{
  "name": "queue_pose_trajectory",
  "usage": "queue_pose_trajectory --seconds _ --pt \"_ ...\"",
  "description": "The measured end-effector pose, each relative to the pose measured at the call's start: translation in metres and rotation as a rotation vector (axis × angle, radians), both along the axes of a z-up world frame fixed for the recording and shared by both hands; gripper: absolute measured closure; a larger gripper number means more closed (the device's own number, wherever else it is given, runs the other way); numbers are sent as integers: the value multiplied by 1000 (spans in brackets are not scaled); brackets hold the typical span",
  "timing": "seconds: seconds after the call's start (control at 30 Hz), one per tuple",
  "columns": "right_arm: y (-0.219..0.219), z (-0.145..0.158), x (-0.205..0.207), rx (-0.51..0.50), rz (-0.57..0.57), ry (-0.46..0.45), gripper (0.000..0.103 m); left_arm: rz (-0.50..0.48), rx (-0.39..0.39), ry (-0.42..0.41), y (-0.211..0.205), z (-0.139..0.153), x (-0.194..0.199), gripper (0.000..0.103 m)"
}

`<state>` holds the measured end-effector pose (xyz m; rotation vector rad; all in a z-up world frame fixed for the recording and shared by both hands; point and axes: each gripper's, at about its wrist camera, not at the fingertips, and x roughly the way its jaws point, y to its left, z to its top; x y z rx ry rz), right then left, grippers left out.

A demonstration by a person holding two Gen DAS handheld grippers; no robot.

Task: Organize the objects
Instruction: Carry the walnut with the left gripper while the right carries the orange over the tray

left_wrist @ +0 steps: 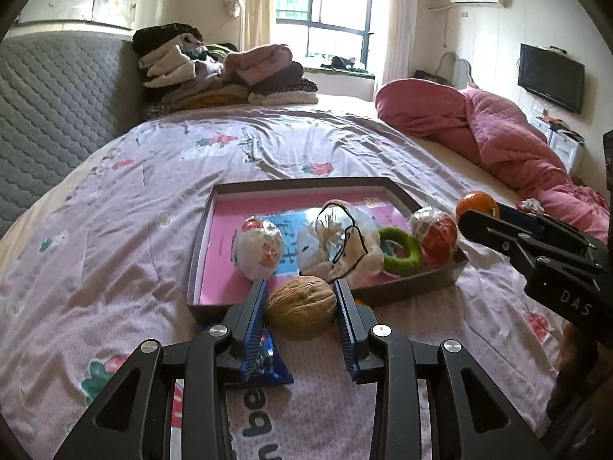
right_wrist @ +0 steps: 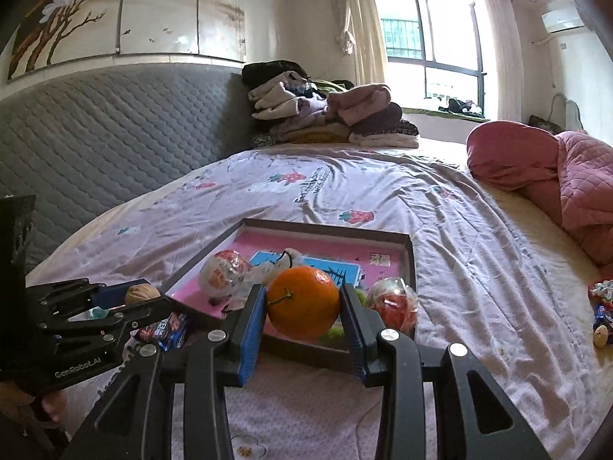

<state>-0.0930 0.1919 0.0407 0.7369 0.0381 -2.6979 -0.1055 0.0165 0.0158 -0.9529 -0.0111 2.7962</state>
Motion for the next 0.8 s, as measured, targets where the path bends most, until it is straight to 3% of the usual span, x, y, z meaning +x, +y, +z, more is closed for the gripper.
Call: queue_pose_trajectory --seconds 0.47,0.8 --pt "-3 9 -21 46 -32 69 64 8 3 17 -5 10 -20 68" --pt "-1 7 -35 48 -54 63 64 23 -8 14 -19 14 -42 68"
